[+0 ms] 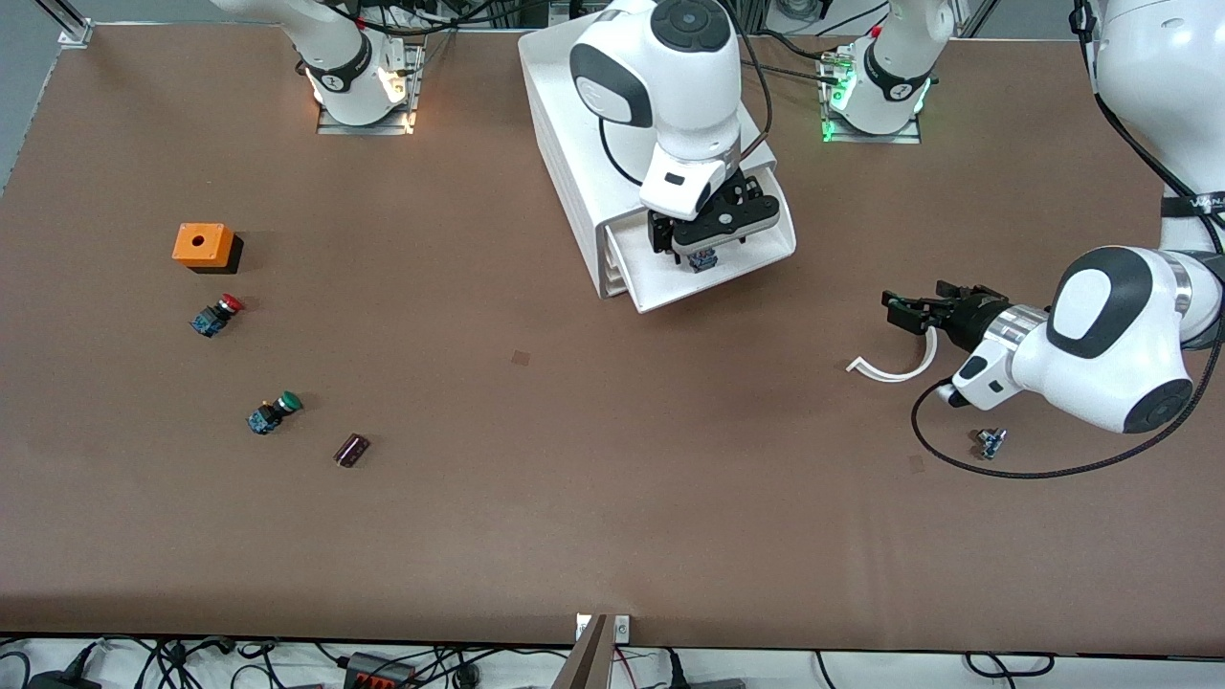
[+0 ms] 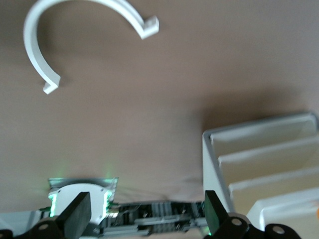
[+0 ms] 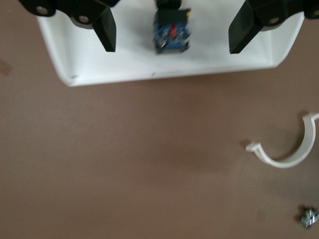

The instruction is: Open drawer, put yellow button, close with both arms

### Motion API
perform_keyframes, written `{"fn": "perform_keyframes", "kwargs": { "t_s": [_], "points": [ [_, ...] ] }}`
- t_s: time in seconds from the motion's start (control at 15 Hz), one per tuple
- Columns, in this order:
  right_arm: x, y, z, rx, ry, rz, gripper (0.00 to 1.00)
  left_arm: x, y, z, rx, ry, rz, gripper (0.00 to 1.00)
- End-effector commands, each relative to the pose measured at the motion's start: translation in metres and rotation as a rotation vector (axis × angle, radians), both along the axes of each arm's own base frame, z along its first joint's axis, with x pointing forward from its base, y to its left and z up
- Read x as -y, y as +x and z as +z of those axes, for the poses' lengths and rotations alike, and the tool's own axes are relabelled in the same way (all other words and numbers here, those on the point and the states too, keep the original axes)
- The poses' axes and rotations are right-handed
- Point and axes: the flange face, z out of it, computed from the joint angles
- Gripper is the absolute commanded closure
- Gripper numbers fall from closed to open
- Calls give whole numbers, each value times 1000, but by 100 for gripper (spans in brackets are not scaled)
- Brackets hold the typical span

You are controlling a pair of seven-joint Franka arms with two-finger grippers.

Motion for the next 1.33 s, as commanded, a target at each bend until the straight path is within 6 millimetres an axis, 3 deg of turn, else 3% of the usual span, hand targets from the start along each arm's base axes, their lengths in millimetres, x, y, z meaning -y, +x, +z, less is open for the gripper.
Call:
{"fn": "perform_keyframes", "kwargs": {
  "t_s": [0.0, 0.2, 0.33, 0.47, 0.6, 0.8, 0.93, 1.07, 1.27],
  "points": [
    [50, 52, 26, 2, 25, -100, 0, 17, 0, 27, 47, 98, 63, 0],
    [120, 116, 25, 29, -15, -122, 0, 41, -10, 67, 205, 127, 86, 0],
    [184, 159, 23, 14, -31, -187, 0, 68, -20, 86, 315, 122, 76, 0],
    [256, 196, 19, 2, -58, -224, 0, 101, -27, 83, 319, 157, 125, 0],
    [323, 219, 13, -30, -106, -174, 0, 139, -34, 73, 352, 213, 139, 0],
    [404, 236, 17, -80, -147, -160, 0, 190, -48, 53, 422, 261, 160, 0],
    [439, 235, 33, -109, -158, -176, 0, 222, -55, 43, 437, 267, 193, 0],
    [462, 234, 45, -122, -164, -200, 0, 242, -60, 36, 437, 272, 214, 0],
    [500, 231, 56, -160, -154, -251, 0, 270, -79, 9, 435, 286, 248, 0]
  ]
}}
